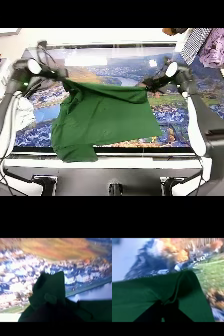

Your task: Fold the clothes and pants, and hang the long-sleeved shirts on hangers.

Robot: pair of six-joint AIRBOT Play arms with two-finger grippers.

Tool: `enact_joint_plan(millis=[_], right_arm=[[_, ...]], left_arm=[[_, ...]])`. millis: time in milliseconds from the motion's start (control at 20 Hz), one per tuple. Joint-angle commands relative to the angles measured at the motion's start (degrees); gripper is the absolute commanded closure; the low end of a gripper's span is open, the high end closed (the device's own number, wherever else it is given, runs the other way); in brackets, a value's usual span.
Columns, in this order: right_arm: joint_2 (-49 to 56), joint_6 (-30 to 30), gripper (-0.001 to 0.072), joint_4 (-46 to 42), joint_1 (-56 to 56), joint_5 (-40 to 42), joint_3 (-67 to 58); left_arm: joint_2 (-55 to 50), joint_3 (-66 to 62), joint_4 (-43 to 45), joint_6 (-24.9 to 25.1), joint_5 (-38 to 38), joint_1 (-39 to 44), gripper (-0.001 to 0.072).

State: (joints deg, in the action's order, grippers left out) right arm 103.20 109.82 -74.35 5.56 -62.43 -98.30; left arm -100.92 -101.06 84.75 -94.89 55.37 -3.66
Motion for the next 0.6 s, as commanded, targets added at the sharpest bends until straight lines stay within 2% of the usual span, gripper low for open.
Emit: enact_joint_plan(millis=[0,50,100,150,200,250,300,500,550], right_arm=[[7.1,2.5,0.0682,3.1,0.0,3.1,0.0],[7.2,2.5,0.0675,3.5,0.0,3.0,0.0],[7.0,1.8,0.0641,3.6,-0.1,2.6,0.0],[6.3,-0.2,0.0572,4.8,-0.5,1.9,0.0],[5.0,-3.5,0.0459,7.0,-1.6,0.5,0.0],[3.5,-7.0,0.0398,9.3,-3.1,-1.8,-0.1],[1.5,-11.2,0.0390,11.1,-5.3,-5.0,-0.1],[-5.6,-29.9,0.0404,10.8,-15.4,-25.7,0.1],[-7.0,-30.3,0.0402,12.7,-18.4,-28.0,1.5]], left_arm=[[-5.7,0.0,-0.8,0.1,0.3,1.6,0.0688],[-5.7,0.0,-0.8,0.1,0.9,1.7,0.0685],[-5.4,-0.1,-0.8,0.1,2.0,1.5,0.0648],[-5.0,-0.7,-0.7,0.1,4.2,1.0,0.0536],[-4.4,-1.7,-0.7,0.1,6.8,0.2,0.0359],[-3.6,-2.8,-0.5,0.2,10.5,-1.1,0.0187],[-2.3,-3.3,-0.6,1.1,14.0,-2.6,0.0154],[5.0,-1.0,-10.3,5.4,21.6,-11.3,0.0155],[7.9,1.4,-10.9,5.4,21.6,-12.9,0.0155]])
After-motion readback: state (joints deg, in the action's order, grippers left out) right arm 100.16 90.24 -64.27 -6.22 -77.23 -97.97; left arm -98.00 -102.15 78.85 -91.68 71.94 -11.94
